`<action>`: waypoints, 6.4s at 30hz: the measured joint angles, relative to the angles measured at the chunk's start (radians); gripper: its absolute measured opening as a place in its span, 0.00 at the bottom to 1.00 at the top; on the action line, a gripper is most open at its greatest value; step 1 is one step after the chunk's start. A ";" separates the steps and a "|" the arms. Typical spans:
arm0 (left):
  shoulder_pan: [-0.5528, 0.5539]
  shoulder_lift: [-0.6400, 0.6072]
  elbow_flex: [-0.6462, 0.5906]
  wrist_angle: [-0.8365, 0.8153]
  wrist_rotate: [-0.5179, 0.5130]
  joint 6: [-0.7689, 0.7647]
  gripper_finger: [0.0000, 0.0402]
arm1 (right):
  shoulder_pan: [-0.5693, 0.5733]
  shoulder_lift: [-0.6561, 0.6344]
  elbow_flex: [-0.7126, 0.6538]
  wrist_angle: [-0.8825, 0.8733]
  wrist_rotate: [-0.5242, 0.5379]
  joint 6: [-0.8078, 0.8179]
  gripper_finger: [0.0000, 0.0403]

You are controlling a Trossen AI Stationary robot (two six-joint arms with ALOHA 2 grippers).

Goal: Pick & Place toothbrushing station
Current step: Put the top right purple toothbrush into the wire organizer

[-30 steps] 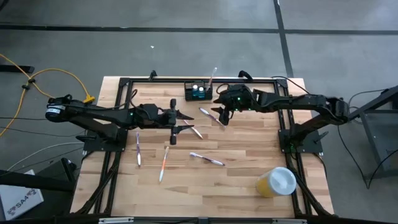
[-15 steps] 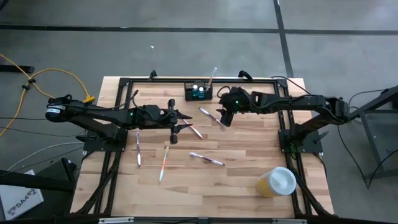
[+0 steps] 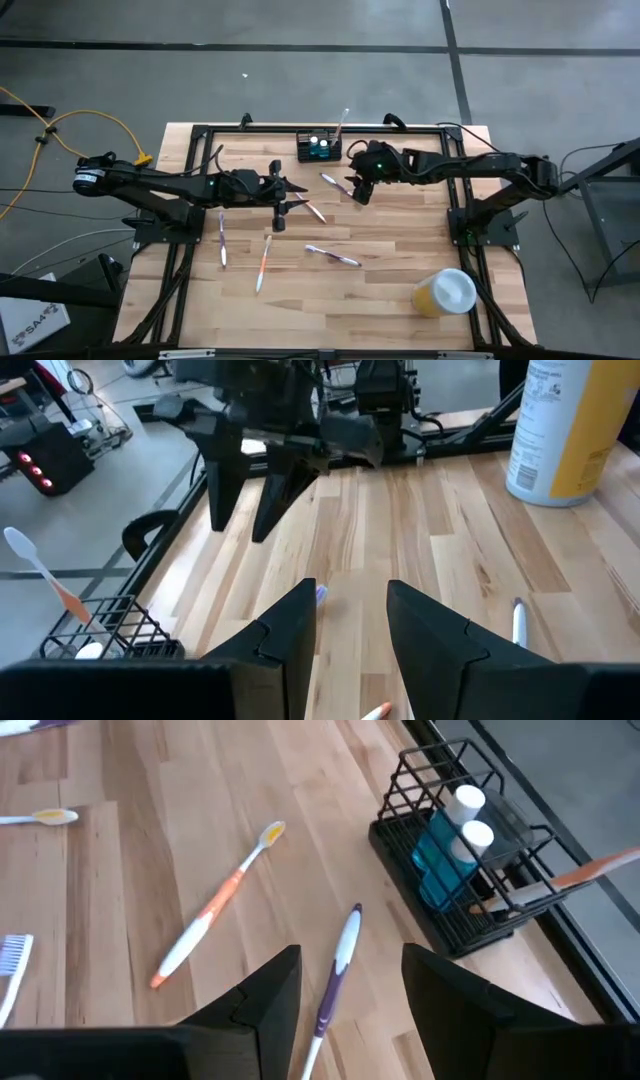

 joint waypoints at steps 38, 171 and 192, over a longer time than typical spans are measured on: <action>0.000 0.000 0.000 -0.094 -0.006 -0.008 0.30 | -0.123 0.371 0.155 -0.078 -0.141 0.131 0.42; -0.024 0.000 0.000 -0.091 -0.002 -0.026 0.30 | -0.075 0.543 0.155 -0.068 -0.096 0.081 0.06; -0.024 0.000 0.000 -0.091 -0.001 -0.042 0.30 | -0.111 0.543 0.155 -0.070 -0.199 0.087 0.24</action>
